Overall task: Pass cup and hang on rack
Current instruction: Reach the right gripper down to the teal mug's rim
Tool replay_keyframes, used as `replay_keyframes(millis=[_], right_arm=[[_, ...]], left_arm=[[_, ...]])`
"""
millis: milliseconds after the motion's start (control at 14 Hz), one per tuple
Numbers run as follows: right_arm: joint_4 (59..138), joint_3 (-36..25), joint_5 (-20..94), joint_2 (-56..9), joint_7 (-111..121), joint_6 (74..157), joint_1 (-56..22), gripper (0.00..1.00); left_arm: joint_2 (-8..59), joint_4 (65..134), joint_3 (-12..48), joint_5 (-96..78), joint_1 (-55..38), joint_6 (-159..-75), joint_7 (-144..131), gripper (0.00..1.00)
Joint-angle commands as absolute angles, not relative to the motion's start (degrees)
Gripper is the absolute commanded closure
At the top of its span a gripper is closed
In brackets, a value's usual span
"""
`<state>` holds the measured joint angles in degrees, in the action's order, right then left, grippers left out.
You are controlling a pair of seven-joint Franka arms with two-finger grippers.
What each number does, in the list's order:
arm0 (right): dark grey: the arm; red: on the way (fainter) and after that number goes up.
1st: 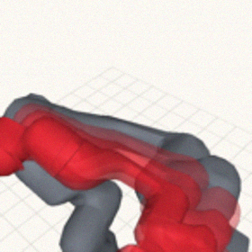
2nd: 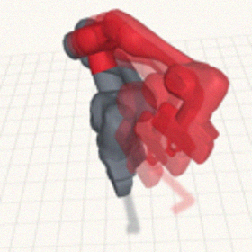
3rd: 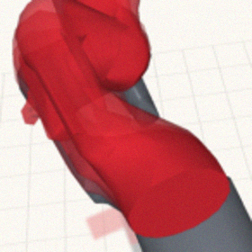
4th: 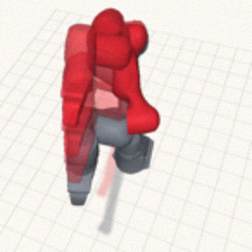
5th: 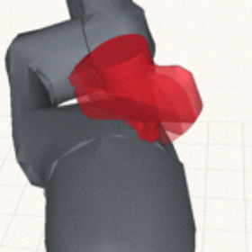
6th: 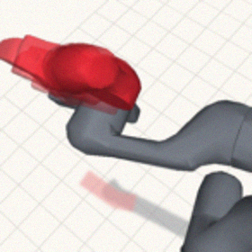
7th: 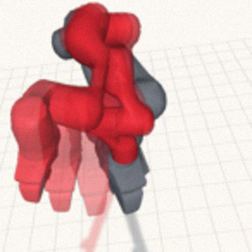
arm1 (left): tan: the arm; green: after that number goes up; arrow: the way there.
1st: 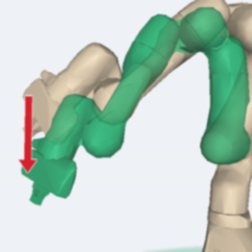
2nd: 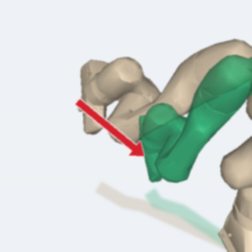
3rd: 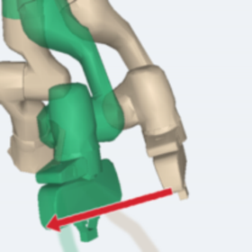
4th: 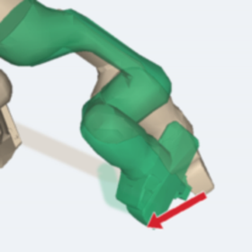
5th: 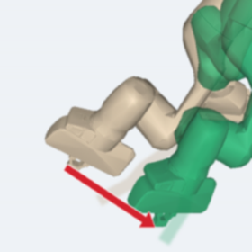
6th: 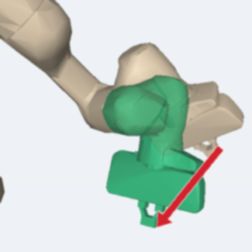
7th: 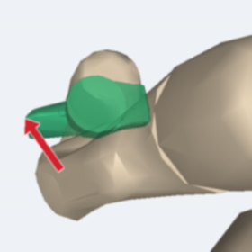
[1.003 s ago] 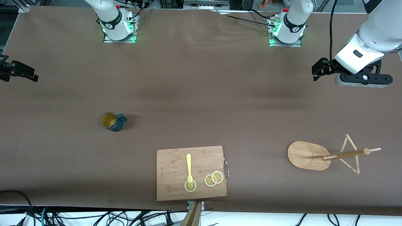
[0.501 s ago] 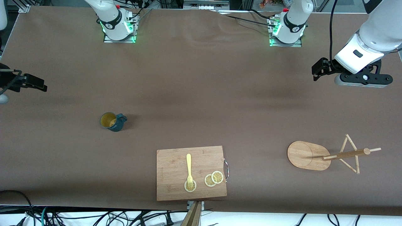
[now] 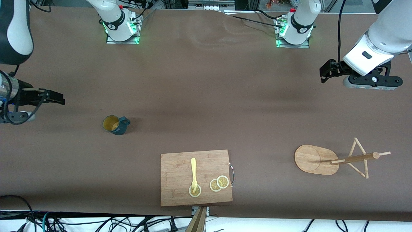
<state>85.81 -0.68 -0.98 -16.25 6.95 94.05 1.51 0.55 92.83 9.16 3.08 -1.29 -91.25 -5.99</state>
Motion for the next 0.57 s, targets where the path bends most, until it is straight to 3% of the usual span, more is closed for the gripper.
replay_keyframes(millis=[0,501], right_arm=[[85.7,-0.7,-0.3,-18.2,7.6,96.4,0.4,0.0],[87.4,-0.7,-0.1,-23.7,4.6,102.1,-2.1,0.0]], left_arm=[[1.1,91.4,9.3,1.9,-0.8,-90.4,-5.1,0.0],[1.1,91.4,9.3,1.9,-0.8,-90.4,-5.1,0.0]])
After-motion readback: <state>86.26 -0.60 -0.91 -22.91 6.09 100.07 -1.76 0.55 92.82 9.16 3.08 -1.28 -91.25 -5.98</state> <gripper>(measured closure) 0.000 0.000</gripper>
